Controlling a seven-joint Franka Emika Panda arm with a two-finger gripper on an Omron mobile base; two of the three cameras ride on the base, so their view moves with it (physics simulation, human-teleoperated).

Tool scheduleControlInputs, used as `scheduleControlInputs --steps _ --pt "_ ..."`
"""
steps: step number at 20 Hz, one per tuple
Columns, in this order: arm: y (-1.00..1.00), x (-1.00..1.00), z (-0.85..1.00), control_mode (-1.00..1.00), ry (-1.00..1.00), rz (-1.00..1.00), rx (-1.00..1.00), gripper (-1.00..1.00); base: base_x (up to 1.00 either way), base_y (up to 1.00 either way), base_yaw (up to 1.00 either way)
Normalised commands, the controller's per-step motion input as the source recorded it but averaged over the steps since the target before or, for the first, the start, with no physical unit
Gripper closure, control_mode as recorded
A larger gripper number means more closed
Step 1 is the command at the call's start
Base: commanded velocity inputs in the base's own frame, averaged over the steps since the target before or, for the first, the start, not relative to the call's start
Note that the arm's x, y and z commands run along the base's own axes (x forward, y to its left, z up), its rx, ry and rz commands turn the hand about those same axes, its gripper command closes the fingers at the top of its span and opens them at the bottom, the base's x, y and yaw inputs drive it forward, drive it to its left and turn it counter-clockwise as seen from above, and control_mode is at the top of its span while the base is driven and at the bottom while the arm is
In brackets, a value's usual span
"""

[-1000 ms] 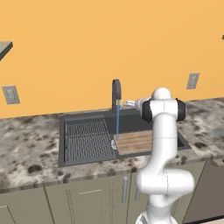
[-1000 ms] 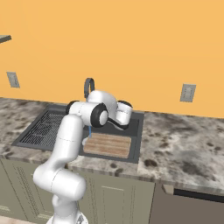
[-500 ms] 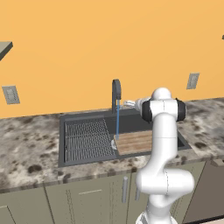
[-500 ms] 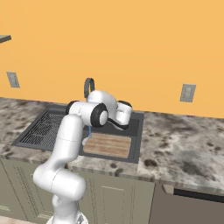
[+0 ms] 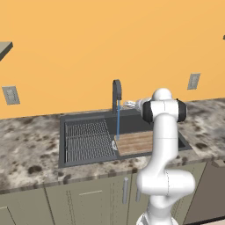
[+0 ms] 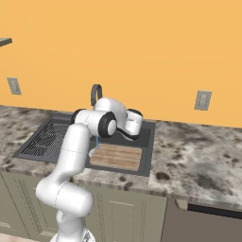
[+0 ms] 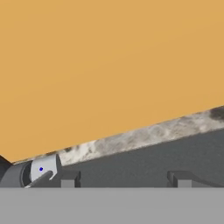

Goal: Turn on the sink faucet with hot water and rinse the cutting board for ten seconds, then turn off the faucet. Push the cutting board to reach the water if necessary.

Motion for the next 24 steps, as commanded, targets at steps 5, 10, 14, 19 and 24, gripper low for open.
scheduleControlInputs --steps 5,10,14,19,24 --pt "0.33 0.07 0.00 -1.00 0.00 0.00 0.00 -1.00 0.00 0.00 0.00" --pt "0.34 0.06 0.00 -1.00 0.00 0.00 0.00 -1.00 0.00 0.00 0.00" --pt "0.36 0.10 0.00 -1.00 0.00 0.00 0.00 -1.00 0.00 0.00 0.00" --pt "0.35 0.06 0.03 -1.00 0.00 0.00 0.00 -1.00 0.00 0.00 0.00" --pt "0.36 0.07 0.14 -1.00 0.00 0.00 0.00 -1.00 0.00 0.00 0.00"
